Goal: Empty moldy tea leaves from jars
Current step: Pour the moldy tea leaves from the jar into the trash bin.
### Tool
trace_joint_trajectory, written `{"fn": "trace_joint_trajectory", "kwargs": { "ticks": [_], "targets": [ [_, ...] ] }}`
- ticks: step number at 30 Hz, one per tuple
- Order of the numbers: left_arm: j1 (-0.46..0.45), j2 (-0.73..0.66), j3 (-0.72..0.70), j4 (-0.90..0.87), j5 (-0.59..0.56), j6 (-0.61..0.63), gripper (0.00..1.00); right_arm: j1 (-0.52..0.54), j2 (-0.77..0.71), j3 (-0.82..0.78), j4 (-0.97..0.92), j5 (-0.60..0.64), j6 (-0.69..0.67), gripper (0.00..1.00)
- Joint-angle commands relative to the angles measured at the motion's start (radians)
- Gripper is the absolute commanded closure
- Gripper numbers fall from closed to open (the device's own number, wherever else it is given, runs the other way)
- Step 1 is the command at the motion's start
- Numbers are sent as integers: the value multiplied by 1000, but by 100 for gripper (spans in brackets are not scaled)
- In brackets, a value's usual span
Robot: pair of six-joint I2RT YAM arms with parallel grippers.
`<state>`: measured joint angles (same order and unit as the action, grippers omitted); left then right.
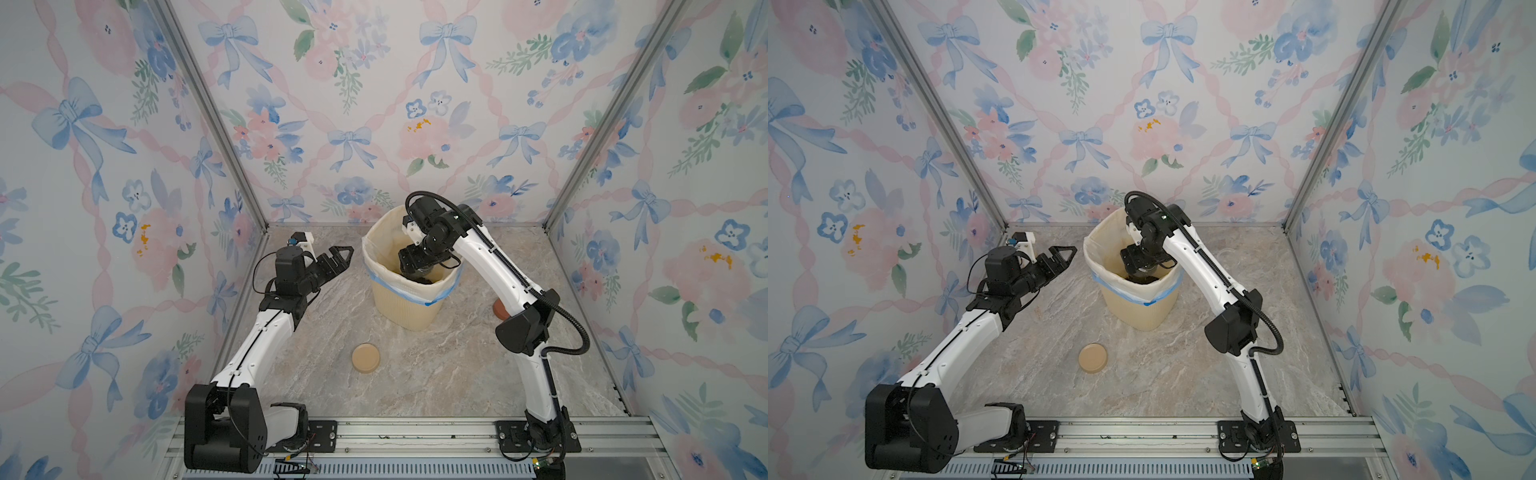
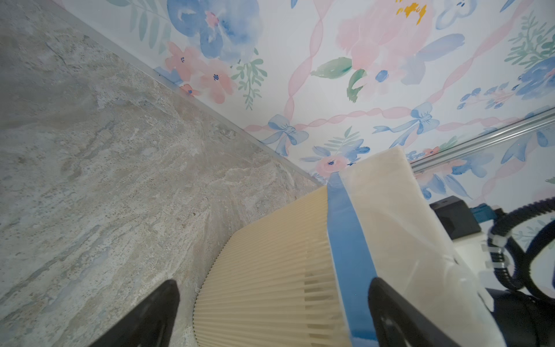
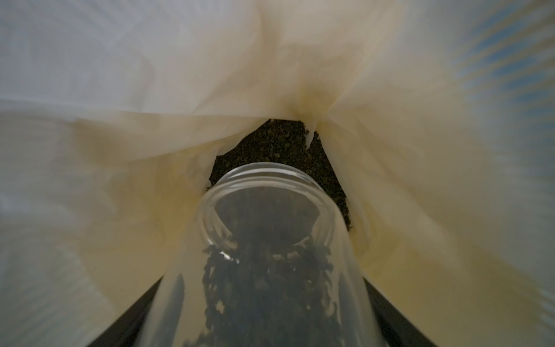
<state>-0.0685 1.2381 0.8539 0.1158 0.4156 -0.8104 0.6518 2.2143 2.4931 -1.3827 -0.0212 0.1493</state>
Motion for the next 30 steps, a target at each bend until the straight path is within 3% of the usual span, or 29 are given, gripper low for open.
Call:
{"fn": "trace_joint_trajectory", "kwargs": {
  "ticks": [1,10,13,15,17,20,25,30],
  "targets": [
    [7,-3,-1,-2,12,27,2,5,-17,38,-47,9,-20,42],
    [7,-16,-13,-2,11,19,2,25,-33,96,-80,34,-36,42],
    [7,-19,-12,-2,13,19,2,14,-118,-19,53,-56,-1,41],
    [7,-21,-7,-2,14,16,2,20,-160,-77,118,-34,2,42],
    [7,-25,3,-2,22,17,2,38,-113,29,26,34,-43,40],
    [7,-40,13,-2,16,18,2,29,-62,125,-54,-11,-36,39],
    [4,-43,62,-2,22,-13,2,17,-191,-54,137,-51,-5,40],
    [2,-39,140,-4,33,-78,2,13,-257,-66,211,-60,11,40]
  ]
}}
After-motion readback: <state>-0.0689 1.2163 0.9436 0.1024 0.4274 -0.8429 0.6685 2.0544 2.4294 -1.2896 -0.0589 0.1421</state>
